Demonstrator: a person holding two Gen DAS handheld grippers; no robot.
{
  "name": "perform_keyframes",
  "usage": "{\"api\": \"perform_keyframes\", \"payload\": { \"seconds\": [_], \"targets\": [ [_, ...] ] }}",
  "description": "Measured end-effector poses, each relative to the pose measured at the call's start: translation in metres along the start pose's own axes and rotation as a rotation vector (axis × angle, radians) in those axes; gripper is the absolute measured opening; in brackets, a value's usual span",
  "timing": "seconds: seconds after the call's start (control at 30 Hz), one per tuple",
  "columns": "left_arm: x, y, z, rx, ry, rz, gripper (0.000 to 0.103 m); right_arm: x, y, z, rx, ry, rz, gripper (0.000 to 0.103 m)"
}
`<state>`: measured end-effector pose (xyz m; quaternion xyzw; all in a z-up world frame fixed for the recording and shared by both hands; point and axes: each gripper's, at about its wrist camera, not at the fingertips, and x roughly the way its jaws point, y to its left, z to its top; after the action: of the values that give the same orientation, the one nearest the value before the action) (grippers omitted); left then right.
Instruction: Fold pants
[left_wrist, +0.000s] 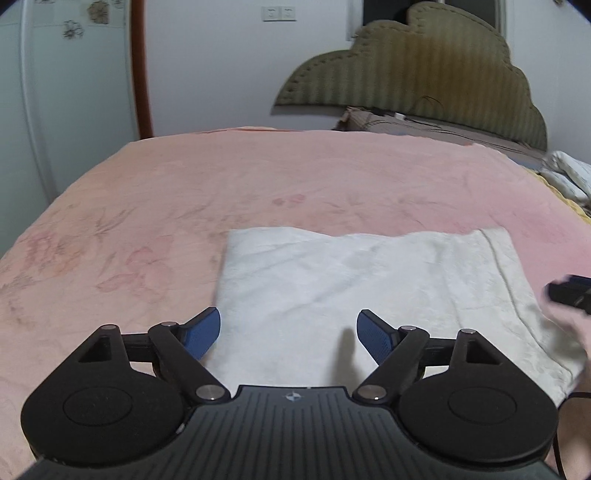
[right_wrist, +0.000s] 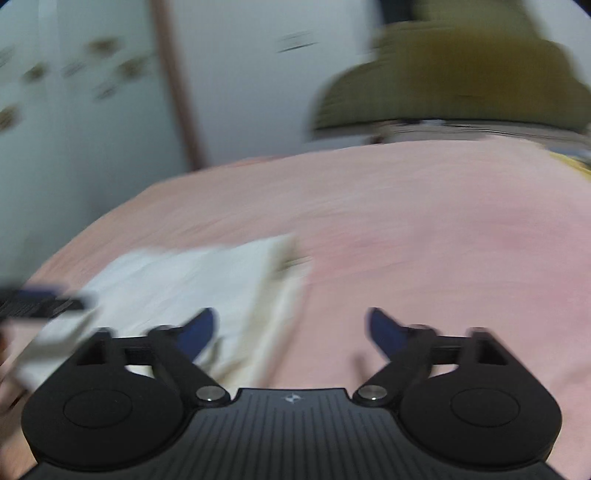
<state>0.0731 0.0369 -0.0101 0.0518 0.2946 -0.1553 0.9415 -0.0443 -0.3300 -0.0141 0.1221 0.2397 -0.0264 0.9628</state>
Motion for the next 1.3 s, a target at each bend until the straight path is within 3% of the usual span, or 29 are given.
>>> {"api": "perform_keyframes", "payload": {
  "seconds": [0.03,0.1,0.2,0.23,0.4,0.7,1.3],
  "targets": [
    [0.0,0.002,0.001,-0.011,0.004,0.001,0.084,0.002,-0.011,-0.001,0.009,-0.005,-0.059,0.103],
    [0.002,0.004,0.003,-0.029,0.016,-0.01,0.084,0.014,-0.029,-0.004,0.041,0.066,-0.159,0.103],
    [0.0,-0.001,0.001,-0.014,0.023,-0.023,0.084,0.027,-0.044,-0.015,0.12,0.124,-0.205,0.103],
    [0.0,-0.005,-0.001,-0.003,0.022,-0.017,0.084,0.026,-0.041,-0.018,0.083,0.097,-0.213,0.103],
    [0.002,-0.009,0.002,0.001,0.034,0.012,0.084,0.034,-0.026,-0.027,-0.051,0.119,-0.275,0.103],
    [0.003,0.001,0.004,-0.054,0.054,0.036,0.084,0.035,-0.029,-0.027,-0.036,0.115,-0.265,0.103],
    [-0.001,0.001,0.004,-0.027,0.043,0.075,0.085,0.033,-0.026,-0.029,-0.037,0.115,-0.267,0.103]
  ]
}}
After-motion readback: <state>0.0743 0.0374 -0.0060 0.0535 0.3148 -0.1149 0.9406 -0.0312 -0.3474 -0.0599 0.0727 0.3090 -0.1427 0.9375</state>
